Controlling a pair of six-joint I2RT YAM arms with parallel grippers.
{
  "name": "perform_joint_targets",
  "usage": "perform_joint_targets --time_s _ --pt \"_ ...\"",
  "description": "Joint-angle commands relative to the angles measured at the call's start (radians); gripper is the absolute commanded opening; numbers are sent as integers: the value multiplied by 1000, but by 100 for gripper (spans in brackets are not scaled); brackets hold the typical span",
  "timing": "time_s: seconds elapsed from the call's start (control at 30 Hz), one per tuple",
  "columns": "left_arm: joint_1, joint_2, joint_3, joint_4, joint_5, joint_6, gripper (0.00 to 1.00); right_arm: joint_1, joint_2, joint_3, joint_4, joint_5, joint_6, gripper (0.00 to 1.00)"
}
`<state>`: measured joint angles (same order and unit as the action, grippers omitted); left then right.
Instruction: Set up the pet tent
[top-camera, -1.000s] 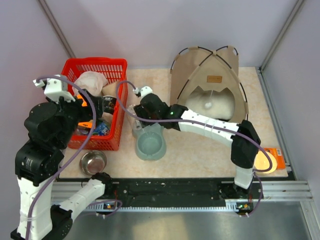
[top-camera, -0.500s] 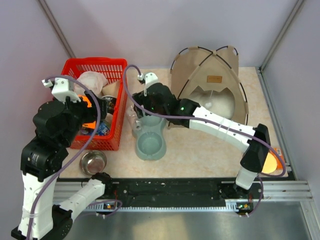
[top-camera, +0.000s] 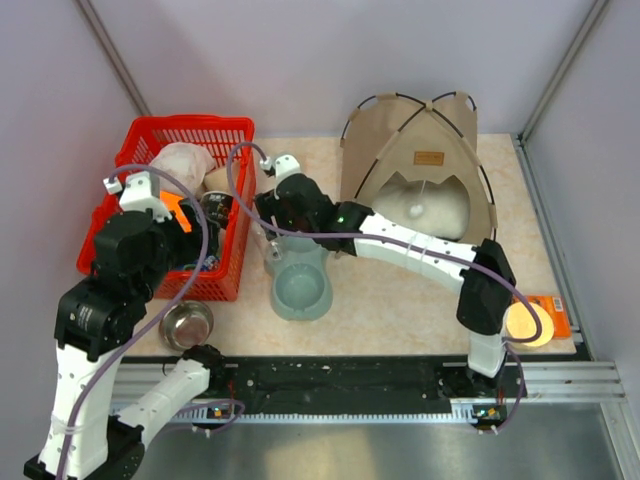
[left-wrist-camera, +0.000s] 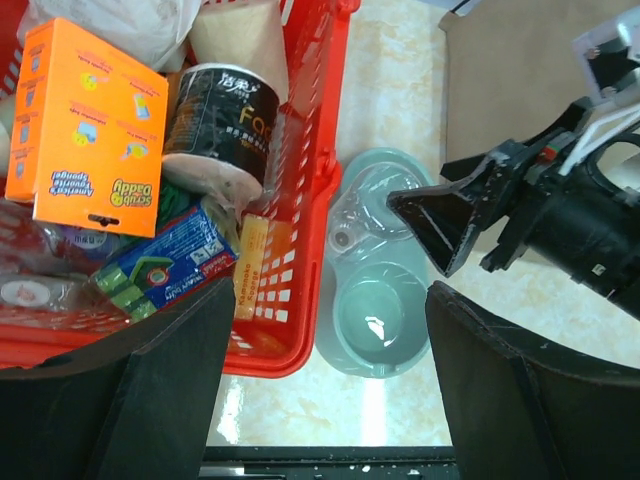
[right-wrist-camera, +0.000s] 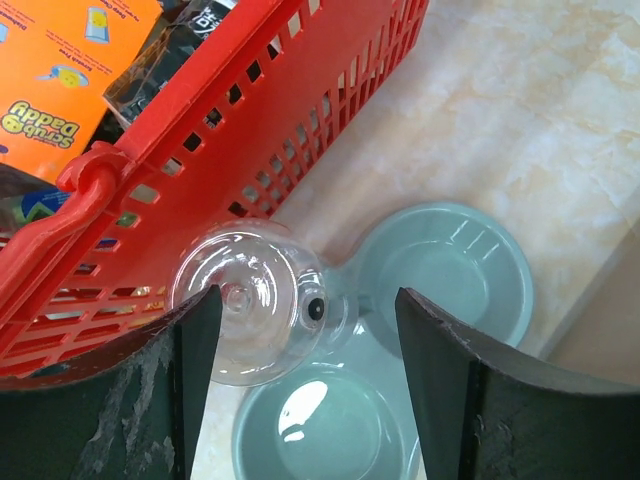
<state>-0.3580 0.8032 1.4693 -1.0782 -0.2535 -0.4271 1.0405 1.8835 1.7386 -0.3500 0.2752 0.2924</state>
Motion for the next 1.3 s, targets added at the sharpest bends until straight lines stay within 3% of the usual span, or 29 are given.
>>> perform_joint_targets --time_s 0.0,0.27,0.4,0.5,0.6,0.7,1.03,1.1,1.27 --pt "4 -24 -24 -45 -38 -67 82 3 -11 -106 -49 -4 7 69" --pt "2 -47 -59 -186 -104 -202 82 3 -20 -180 -35 -1 34 67" --pt "4 -61 -78 -238 -128 -248 83 -2 -29 -32 -64 15 15 77" --pt "2 -74 -98 -246 -145 -275 83 -7 -1 164 -171 54 -7 91" --pt "4 -87 -118 -250 -173 -295 83 -22 25 356 -262 73 -21 94" --pt "2 -88 -136 -255 -193 -305 82 -26 5 424 -280 70 -38 95" --pt "2 -67 -274 -247 -242 -363 82 -26 -135 222 -218 2 -15 95" --pt "2 -64 -299 -232 -269 -369 78 -25 -165 178 -207 2 -10 94" --pt "5 -49 -328 -105 -283 -322 55 -25 -195 121 -196 -11 -2 93"
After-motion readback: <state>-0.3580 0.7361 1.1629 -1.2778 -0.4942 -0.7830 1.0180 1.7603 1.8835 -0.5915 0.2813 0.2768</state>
